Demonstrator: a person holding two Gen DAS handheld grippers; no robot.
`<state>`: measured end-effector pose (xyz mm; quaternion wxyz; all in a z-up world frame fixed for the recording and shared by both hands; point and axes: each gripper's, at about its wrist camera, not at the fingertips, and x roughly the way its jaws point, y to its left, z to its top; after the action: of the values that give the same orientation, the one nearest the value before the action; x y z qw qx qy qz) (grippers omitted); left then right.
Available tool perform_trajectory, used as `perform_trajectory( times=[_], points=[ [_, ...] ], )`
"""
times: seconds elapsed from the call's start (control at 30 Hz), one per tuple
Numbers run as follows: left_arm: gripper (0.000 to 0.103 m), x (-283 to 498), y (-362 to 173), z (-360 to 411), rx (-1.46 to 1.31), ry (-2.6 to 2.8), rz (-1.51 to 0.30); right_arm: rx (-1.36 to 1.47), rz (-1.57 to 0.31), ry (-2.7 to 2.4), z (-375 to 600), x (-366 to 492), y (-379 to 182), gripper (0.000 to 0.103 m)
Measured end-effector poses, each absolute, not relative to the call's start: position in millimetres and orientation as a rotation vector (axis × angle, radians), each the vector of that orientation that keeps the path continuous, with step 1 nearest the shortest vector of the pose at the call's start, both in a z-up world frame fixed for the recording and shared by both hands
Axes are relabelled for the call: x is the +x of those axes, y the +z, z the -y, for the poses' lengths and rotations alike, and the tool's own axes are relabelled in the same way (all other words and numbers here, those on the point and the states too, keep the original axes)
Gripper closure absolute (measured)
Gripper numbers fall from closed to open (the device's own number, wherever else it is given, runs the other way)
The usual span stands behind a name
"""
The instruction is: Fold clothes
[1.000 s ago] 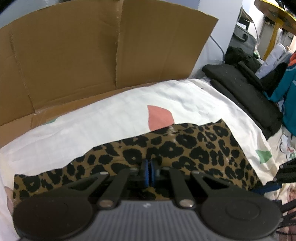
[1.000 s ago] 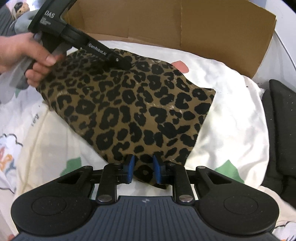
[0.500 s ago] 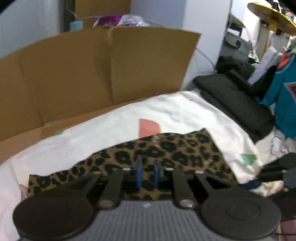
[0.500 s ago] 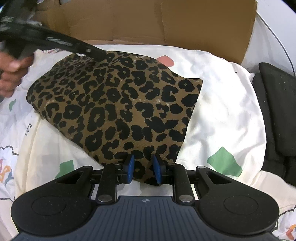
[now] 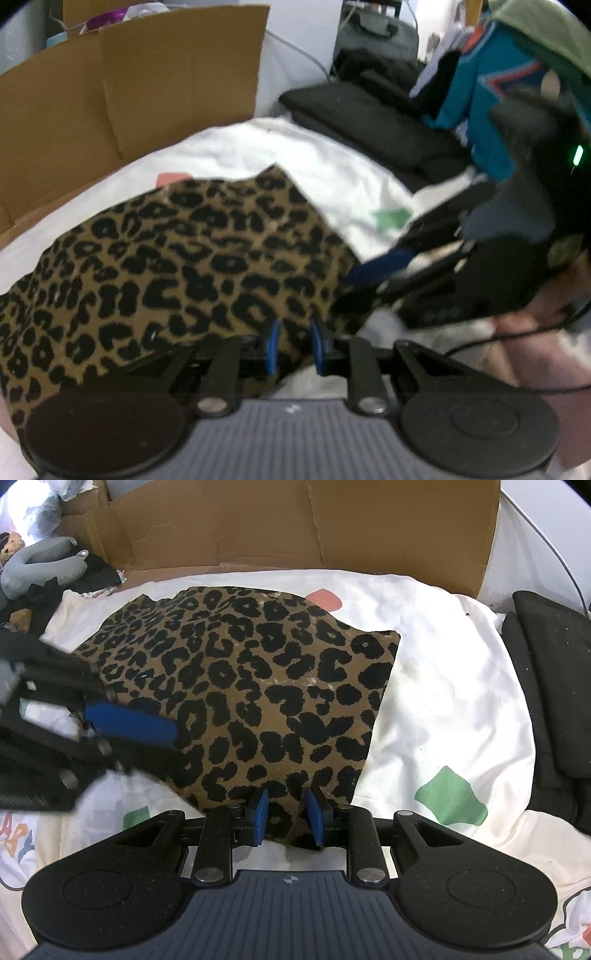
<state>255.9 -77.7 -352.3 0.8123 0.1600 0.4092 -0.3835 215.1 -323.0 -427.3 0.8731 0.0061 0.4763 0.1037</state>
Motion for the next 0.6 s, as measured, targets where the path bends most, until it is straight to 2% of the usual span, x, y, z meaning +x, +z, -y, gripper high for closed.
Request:
perform_trajectory(
  times=[0.07,0.6],
  points=[
    [0.08,254.1,-355.6,75.1,0.38,-0.808,-0.843,0.013,-0.993,0.217,323.2,215.1,-427.5,0.073],
    [0.08,252.4,-359.5,6.8,0.455,-0.62,-0.834,0.009,-0.986,0.219,323.8,217.0,-426.6,0.072]
  ],
)
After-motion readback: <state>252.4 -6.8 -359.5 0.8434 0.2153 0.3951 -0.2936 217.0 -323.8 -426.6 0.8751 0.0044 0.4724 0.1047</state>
